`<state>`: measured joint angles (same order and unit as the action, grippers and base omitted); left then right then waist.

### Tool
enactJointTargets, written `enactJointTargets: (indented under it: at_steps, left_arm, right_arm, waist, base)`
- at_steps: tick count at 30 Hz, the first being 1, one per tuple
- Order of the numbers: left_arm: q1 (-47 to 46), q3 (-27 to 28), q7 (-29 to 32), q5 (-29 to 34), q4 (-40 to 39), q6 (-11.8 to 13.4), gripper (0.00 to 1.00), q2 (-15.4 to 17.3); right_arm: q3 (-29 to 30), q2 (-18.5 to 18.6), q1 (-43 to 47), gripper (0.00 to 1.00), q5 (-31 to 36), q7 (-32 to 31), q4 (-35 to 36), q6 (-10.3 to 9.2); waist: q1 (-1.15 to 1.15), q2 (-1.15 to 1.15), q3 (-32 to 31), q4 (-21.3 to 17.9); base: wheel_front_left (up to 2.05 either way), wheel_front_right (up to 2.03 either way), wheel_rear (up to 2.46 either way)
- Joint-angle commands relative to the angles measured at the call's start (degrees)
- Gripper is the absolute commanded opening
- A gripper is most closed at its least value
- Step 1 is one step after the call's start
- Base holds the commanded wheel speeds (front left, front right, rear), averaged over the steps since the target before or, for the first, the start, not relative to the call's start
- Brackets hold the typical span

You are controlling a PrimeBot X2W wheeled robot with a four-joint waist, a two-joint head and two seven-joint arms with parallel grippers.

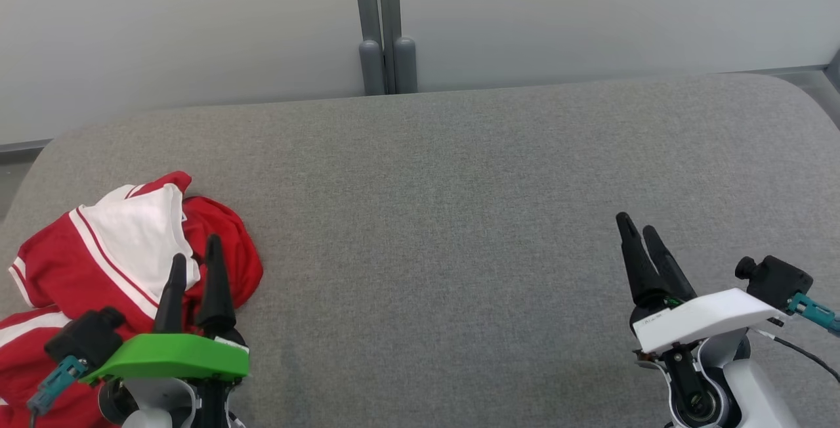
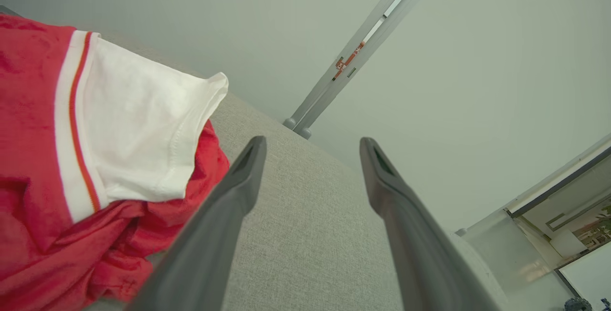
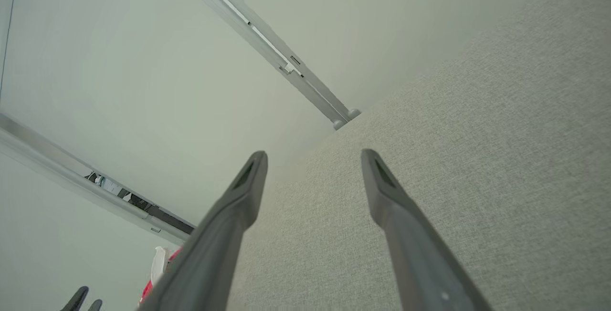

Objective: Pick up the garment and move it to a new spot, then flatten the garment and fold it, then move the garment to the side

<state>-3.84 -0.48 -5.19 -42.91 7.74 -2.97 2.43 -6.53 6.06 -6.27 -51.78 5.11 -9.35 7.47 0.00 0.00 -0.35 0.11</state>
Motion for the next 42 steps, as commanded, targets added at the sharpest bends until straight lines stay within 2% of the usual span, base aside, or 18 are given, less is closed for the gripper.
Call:
enactJointTargets:
  at_steps: [1,22,42]
  left_arm:
    - [-0.4,-0.3,-0.6,1.9,-0.9,0.4,1.00,0.4]
    - [0.1,-2.3,-3.9,14.4,-0.9,1.0,1.00,0.5]
    - [0.3,-3.8,-6.6,23.1,0.4,1.3,1.00,0.6]
  right_arm:
    - [-0.7,0.4,-1.4,1.00,1.8,0.7,0.4,0.02]
    - [-4.6,1.4,-2.1,1.00,13.0,4.0,-0.9,0.02]
    - [-6.4,1.9,-2.9,1.00,21.6,6.7,-3.6,0.03]
  waist:
    - [0.00,0.00,-0.1,0.0]
    - [0.00,0.00,-0.7,-0.2]
    - [0.00,0.00,-0.9,-0.6]
  base:
    - [0.00,0.00,0.00]
    - [0.00,0.00,0.00]
    - [0.00,0.00,0.00]
